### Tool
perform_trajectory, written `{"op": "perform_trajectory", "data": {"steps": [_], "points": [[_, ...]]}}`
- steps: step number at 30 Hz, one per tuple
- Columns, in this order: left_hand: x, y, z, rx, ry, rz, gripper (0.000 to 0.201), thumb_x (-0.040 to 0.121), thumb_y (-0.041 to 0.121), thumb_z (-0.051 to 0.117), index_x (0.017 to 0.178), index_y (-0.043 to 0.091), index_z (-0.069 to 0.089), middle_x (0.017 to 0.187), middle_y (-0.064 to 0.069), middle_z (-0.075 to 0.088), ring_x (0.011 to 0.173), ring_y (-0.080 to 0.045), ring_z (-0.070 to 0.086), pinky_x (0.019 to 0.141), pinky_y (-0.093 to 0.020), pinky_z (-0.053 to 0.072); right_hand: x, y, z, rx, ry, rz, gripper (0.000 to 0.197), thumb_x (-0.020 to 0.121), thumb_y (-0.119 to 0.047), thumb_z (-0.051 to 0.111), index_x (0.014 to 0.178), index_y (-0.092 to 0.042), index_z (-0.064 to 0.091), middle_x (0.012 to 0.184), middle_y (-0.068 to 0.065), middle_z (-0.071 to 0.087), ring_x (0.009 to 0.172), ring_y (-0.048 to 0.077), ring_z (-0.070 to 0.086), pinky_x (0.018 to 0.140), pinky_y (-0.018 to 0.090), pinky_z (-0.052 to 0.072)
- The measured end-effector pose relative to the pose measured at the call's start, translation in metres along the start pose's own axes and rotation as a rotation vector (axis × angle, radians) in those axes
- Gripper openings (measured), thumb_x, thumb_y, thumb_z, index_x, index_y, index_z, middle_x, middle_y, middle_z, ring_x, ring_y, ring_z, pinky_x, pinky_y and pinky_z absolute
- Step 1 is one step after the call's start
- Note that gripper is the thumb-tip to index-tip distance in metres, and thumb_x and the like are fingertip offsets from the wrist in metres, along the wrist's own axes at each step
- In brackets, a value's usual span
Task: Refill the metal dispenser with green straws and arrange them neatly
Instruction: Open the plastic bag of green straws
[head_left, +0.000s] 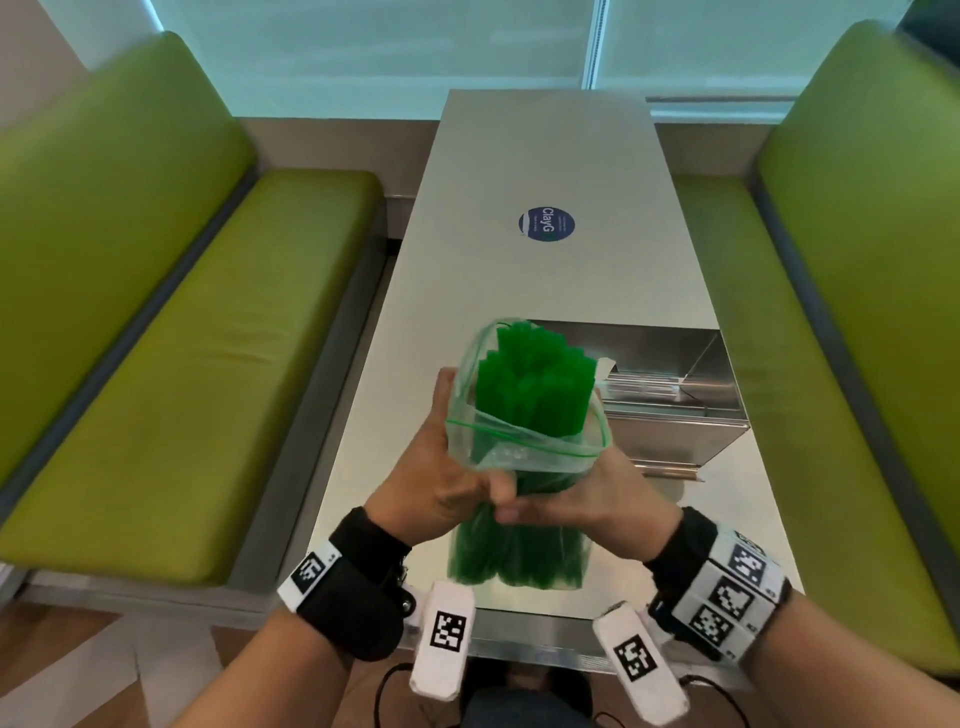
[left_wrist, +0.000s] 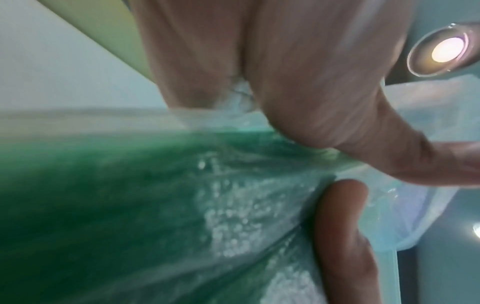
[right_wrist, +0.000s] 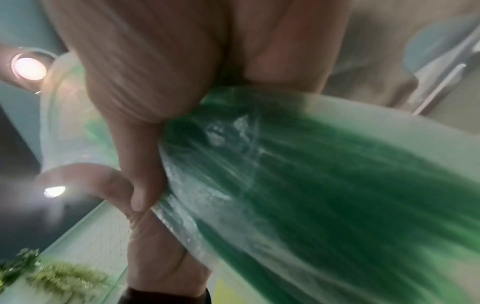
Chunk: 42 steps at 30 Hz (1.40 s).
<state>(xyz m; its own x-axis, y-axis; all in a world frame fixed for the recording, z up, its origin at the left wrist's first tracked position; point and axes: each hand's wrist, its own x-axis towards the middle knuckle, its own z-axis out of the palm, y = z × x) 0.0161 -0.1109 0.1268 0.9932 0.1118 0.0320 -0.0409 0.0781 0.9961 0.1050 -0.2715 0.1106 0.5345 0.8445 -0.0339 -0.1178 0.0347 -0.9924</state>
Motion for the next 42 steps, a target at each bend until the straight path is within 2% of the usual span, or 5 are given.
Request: {"op": "perform_trajectory", "data": {"steps": [6,18,22,27,42], "points": [[0.001,0.025,-0.007,0.233,-0.12,0.042,0.098,0.044,0.073,0.081,0.131,0.036,0.055,0.124,-0.029,0.052,0.112,-0.051,0.053,0.096,-0.063,0.044,-0.007,0.008,-0.003,-0.092,0.132,-0.067,0.065,0.065,-0.01,0.089,0.124,-0.004,0.062,0.117,0.01,0.071,0.112,0.027,0.066,0.099,0.051,0.051],[0.003,0.059,-0.009,0.302,0.272,0.132,0.017,0.096,-0.006,0.059,0.094,0.011,0.059,0.094,-0.023,0.053,0.056,-0.043,0.059,0.054,-0.038,0.052,-0.008,0.018,-0.02,-0.197,0.199,-0.072,0.071,0.061,-0.003,0.094,0.124,-0.011,0.063,0.117,0.003,0.072,0.11,0.021,0.068,0.097,0.045,0.054],[0.007,0.045,-0.006,0.434,0.315,0.068,0.034,0.1,-0.002,0.053,0.103,0.023,0.076,0.092,-0.012,0.056,0.058,-0.005,0.059,0.062,-0.014,0.046,-0.013,0.017,-0.019,-0.264,0.172,-0.097,0.074,0.058,0.006,0.092,0.119,-0.023,0.06,0.113,-0.02,0.07,0.106,0.0,0.066,0.091,0.016,0.051],[0.001,0.025,-0.008,0.543,0.043,-0.064,0.039,0.097,0.014,0.056,0.122,0.04,0.068,0.098,-0.006,0.057,0.081,-0.033,0.06,0.073,-0.028,0.051,-0.013,0.019,-0.029,-0.207,0.214,-0.107,0.071,0.058,0.008,0.091,0.121,-0.005,0.061,0.115,0.003,0.072,0.108,0.014,0.069,0.091,0.029,0.057],[-0.02,0.032,-0.001,0.599,0.128,-0.074,0.084,0.062,0.044,0.091,0.138,0.037,0.056,0.104,0.01,0.052,0.075,-0.007,0.063,0.071,-0.022,0.054,-0.002,0.01,-0.02,-0.117,0.204,-0.044,0.07,0.064,-0.003,0.092,0.125,0.002,0.058,0.113,0.003,0.071,0.105,0.014,0.069,0.087,0.026,0.056]]}}
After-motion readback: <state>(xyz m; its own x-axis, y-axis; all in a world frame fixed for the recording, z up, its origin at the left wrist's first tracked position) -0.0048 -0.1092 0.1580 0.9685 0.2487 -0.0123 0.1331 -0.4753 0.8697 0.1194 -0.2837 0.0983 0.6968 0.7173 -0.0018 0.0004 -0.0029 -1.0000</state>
